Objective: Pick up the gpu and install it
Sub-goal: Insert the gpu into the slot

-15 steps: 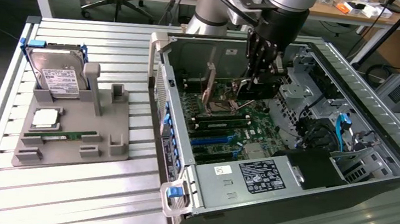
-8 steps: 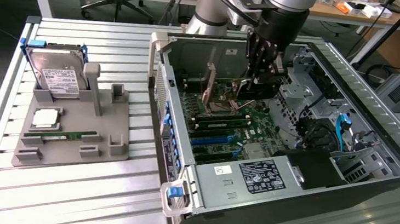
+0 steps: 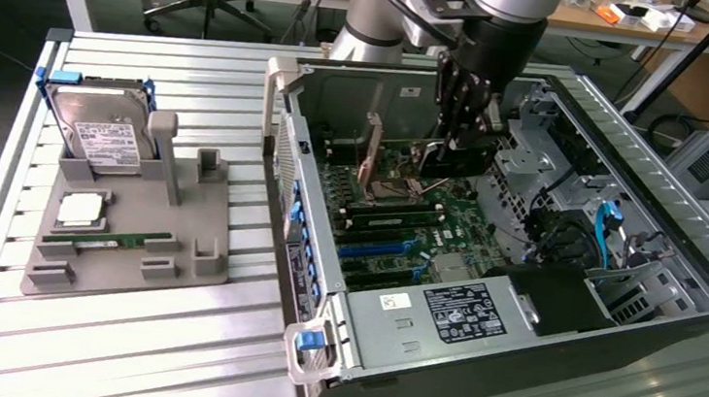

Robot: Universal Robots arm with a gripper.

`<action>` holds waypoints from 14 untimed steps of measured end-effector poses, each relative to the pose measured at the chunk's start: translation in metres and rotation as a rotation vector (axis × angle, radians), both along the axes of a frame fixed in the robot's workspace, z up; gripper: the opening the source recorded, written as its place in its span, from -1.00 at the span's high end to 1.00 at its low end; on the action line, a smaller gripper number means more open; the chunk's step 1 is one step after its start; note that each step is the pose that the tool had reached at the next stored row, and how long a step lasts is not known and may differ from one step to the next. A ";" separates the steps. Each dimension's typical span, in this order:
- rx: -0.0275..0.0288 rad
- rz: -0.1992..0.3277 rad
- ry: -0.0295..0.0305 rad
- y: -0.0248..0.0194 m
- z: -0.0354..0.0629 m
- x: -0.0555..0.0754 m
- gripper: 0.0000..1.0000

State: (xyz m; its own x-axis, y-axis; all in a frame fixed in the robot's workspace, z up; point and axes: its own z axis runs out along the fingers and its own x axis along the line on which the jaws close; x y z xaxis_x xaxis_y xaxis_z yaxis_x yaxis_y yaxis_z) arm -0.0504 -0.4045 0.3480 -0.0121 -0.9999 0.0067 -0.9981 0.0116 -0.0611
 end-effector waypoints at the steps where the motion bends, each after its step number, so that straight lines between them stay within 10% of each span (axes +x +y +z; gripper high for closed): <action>1: 0.0000 0.000 0.0000 0.0000 -0.0003 0.000 0.47; 14: 0.0001 0.000 -0.0001 -0.0003 -0.0044 -0.001 0.47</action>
State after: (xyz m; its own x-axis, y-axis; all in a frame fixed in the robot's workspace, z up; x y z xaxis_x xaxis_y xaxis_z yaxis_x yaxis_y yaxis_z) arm -0.0511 -0.4048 0.3436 -0.0122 -0.9999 0.0066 -0.9981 0.0117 -0.0612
